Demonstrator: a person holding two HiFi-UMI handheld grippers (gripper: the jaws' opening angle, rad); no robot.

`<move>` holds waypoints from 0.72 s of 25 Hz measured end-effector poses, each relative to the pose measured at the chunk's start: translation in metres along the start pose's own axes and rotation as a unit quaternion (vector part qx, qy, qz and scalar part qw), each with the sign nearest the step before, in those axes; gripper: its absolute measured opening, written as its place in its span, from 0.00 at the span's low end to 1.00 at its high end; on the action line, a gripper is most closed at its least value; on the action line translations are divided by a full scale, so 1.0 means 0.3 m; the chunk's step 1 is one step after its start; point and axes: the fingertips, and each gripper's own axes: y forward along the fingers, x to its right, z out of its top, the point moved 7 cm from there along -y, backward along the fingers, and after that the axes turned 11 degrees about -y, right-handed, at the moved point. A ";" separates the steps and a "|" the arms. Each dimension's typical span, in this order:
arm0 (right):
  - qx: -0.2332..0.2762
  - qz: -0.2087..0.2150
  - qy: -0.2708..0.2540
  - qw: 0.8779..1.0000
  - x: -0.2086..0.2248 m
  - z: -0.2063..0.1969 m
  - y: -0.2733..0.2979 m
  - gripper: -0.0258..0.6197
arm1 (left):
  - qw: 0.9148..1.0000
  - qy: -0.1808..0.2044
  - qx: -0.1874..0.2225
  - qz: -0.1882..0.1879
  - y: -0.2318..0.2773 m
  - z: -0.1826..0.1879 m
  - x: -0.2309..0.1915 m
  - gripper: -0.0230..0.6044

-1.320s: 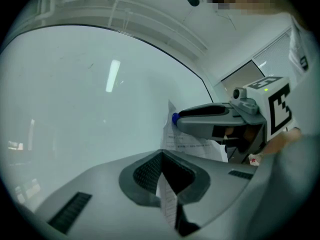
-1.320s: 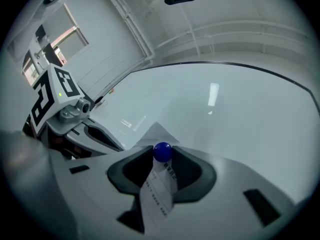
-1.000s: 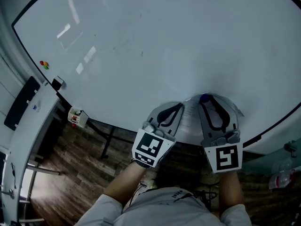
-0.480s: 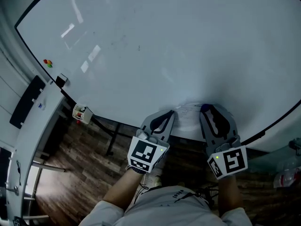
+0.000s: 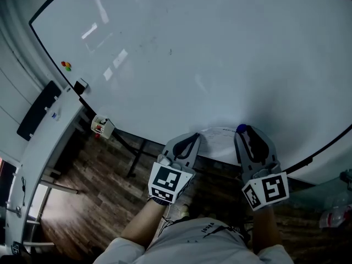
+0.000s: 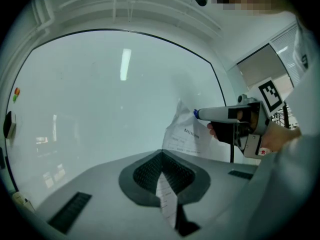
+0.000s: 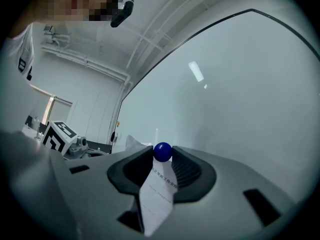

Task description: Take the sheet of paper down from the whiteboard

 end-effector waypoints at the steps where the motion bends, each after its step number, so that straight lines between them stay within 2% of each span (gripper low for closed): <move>1: 0.000 0.001 0.001 1.000 0.000 -0.001 -0.001 0.23 | 1.000 0.001 0.000 0.001 -0.002 0.000 0.002 0.06; 18: -0.005 -0.001 -0.001 1.000 0.029 -0.001 -0.016 0.23 | 1.000 0.005 0.008 0.000 0.004 0.024 0.029 0.06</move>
